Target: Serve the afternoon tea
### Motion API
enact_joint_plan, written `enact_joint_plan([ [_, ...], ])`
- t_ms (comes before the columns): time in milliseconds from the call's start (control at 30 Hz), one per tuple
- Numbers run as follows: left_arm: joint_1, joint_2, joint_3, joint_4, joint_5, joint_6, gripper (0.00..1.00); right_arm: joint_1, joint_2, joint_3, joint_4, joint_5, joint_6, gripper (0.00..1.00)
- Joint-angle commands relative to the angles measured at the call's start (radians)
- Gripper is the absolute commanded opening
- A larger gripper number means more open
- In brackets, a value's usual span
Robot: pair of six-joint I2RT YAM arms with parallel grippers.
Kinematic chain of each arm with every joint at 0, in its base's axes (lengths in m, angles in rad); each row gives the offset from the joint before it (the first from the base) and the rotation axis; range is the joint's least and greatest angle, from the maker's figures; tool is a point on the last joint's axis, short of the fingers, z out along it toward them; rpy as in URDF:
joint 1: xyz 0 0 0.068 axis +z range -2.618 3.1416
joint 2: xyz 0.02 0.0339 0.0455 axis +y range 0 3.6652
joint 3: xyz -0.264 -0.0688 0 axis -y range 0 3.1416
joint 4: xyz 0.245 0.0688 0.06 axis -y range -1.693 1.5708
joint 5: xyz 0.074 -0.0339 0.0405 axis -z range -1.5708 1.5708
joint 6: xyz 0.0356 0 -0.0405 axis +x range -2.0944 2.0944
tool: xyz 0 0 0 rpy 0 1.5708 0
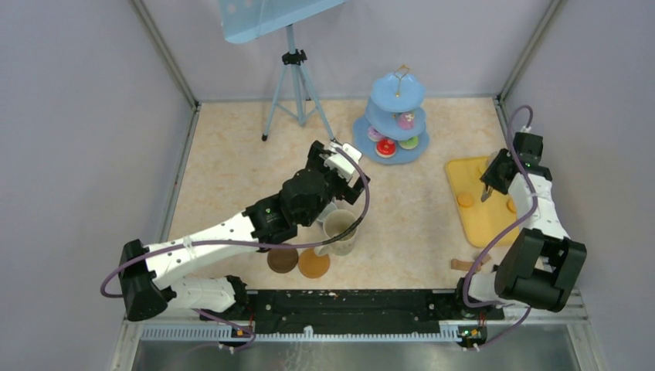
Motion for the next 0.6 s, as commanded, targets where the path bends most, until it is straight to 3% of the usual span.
enact_joint_plan([
  [0,0.004,-0.006,0.043,0.008,0.005,-0.028,0.99,-0.003,-0.102,0.009,-0.021,-0.021,-0.005,0.19],
  [400,-0.003,-0.082,0.016,0.035,0.002,-0.014,0.99,0.006,-0.227,0.009,-0.062,-0.244,-0.001,0.15],
  [567,-0.006,-0.093,0.007,0.04,-0.002,-0.013,0.99,0.091,-0.26,0.006,-0.024,-0.365,0.032,0.14],
])
